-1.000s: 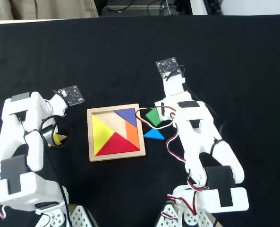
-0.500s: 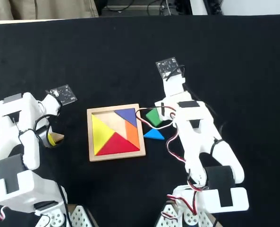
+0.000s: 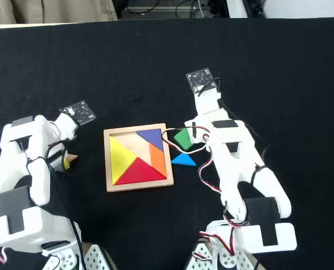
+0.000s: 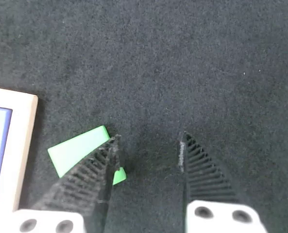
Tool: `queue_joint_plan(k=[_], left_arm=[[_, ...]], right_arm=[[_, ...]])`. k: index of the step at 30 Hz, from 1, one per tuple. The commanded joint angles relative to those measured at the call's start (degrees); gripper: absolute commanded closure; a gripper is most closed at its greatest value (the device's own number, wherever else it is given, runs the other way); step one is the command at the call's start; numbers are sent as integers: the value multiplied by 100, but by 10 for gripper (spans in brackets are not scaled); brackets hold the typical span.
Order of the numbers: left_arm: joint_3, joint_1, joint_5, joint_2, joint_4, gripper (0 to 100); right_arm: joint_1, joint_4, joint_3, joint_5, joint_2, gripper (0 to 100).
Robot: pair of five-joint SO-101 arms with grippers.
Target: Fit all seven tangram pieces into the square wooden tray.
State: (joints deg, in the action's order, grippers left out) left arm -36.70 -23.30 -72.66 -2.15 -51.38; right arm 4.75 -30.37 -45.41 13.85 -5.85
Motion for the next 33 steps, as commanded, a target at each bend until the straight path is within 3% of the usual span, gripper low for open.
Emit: queue_joint_plan(k=[1,5,11,14,18,21,24,27,33], left_arm=[[-31,154,114,53,149,902],[171,347,360,70,-229,966],[1666,998,1389,501,-2312,970],[2211,1323,1459,791,-3068,970],[2466,1499,1468,1116,-3130,970],[2607,1481,1618,1222,-2576,970],[2571,1508,2523,1143,-1714,970],[2510,1684,3974,695,-967,946],[3187,1947,6910,-659,-422,673]], right_arm=[[-114,105,31,62,-31,808],[-114,105,31,62,-31,808],[-114,105,31,62,-31,808],[-123,105,31,62,-31,808],[-167,105,31,62,-31,808],[-202,105,40,62,-31,808],[-193,105,31,62,-31,808],[-193,105,40,62,-31,808],[-193,105,40,62,-31,808]])
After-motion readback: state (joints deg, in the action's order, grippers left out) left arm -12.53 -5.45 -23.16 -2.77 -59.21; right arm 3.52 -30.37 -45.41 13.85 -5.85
